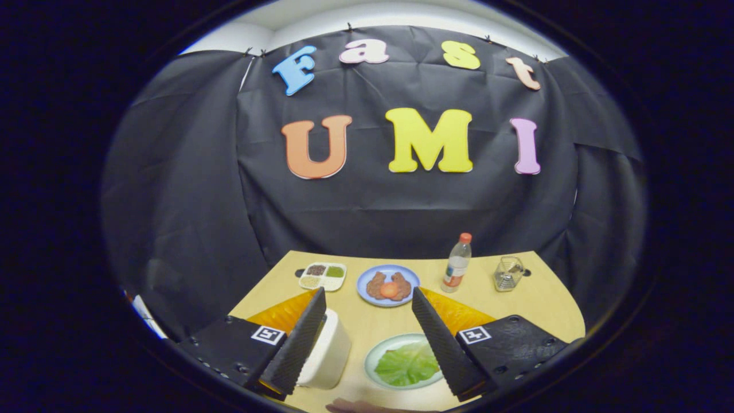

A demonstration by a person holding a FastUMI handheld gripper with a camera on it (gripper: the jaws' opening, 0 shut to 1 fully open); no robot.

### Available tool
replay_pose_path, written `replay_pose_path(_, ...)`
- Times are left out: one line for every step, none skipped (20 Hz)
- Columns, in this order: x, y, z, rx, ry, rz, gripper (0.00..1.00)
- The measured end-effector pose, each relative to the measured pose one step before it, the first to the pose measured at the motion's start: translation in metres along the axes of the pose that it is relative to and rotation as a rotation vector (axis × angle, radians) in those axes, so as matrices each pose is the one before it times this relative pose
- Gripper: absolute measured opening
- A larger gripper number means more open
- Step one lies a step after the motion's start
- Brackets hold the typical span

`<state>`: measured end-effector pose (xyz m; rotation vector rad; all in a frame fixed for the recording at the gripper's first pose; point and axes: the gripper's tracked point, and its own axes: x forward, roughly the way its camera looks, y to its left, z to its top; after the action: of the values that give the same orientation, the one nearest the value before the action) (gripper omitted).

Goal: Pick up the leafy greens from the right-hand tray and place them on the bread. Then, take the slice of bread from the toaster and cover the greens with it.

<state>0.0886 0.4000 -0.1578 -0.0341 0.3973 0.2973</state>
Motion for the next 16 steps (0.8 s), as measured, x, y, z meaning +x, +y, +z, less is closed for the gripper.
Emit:
replay_pose_path(0.00207,0.00717,-0.00388,-0.01057,0.0113,-0.0054,0.94)
replay_pose_path(-0.00256,0.01341,-0.00623,-0.00562,0.01041,0.00984,0.94)
replay_pose_path(0.00276,0.01427,-0.00798,-0.00916,0.02599,0.01941,0.94)
replay_pose_path(0.00634,0.00702,-0.00945,-0.01073,0.02445,-0.00317,0.94)
replay_pose_path(0.0052,0.00635,-0.00645,-0.00459,0.02052,0.00068,0.95)
replay_pose_path(0.00521,0.00736,-0.00665,-0.00499,0.02546,0.00341,0.95)
replay_pose_path(0.00621,0.00563,-0.00524,-0.00022,0.02387,-0.00386,0.95)
replay_pose_path(0.00575,0.00753,-0.00724,0.00362,0.02399,0.00689,0.95)
replay_pose_path(0.00782,0.00936,-0.00721,-0.00224,0.02982,0.01804,0.95)
replay_pose_path(0.00568,0.00498,-0.00527,-0.00597,0.02301,0.00388,0.94)
replay_pose_path(0.00572,0.00269,-0.00386,-0.00532,0.01928,-0.00176,0.94)
replay_pose_path(0.00667,0.00204,-0.00294,-0.00116,0.01738,-0.00399,0.94)
replay_pose_path(0.00609,0.00255,-0.00401,0.00077,0.02069,-0.0022,0.94)
replay_pose_path(0.00531,-0.00019,-0.00542,0.00502,0.0248,-0.01572,0.94)
replay_pose_path(0.00729,0.00084,-0.00464,0.012,0.02531,-0.01215,0.91)
replay_pose_path(0.00532,-0.00065,-0.00289,0.01552,0.02258,-0.01125,0.88)
